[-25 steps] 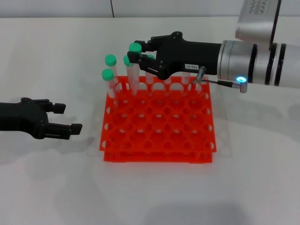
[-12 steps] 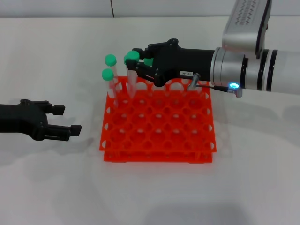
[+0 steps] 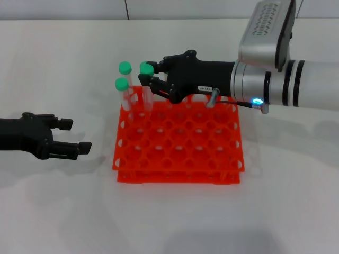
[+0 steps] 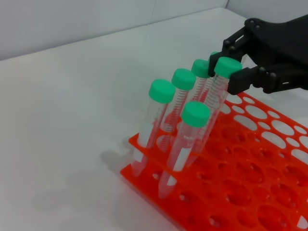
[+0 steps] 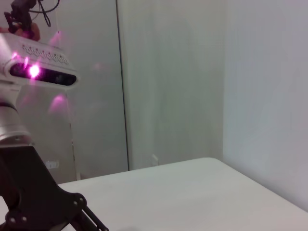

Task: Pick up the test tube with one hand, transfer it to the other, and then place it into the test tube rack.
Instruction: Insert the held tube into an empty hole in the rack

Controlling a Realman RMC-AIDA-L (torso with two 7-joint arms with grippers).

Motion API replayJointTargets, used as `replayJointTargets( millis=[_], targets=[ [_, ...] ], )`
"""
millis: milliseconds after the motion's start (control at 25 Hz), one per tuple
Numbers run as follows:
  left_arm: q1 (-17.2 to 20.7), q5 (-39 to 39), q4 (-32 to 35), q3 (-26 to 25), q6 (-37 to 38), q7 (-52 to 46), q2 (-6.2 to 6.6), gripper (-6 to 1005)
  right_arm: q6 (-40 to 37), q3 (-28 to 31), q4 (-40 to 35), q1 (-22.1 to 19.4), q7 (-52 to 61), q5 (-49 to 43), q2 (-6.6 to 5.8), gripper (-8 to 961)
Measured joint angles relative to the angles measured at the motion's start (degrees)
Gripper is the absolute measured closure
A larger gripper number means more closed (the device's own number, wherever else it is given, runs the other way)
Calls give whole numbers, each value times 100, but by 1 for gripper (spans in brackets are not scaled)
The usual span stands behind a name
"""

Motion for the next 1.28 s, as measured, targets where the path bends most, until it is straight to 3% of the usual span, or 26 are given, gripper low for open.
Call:
replayJointTargets(
  millis=[1280],
  targets=[
    [5, 0, -70, -9, -59, 92, -56, 109, 118, -279, 99, 42, 11, 77, 0, 670]
  ],
)
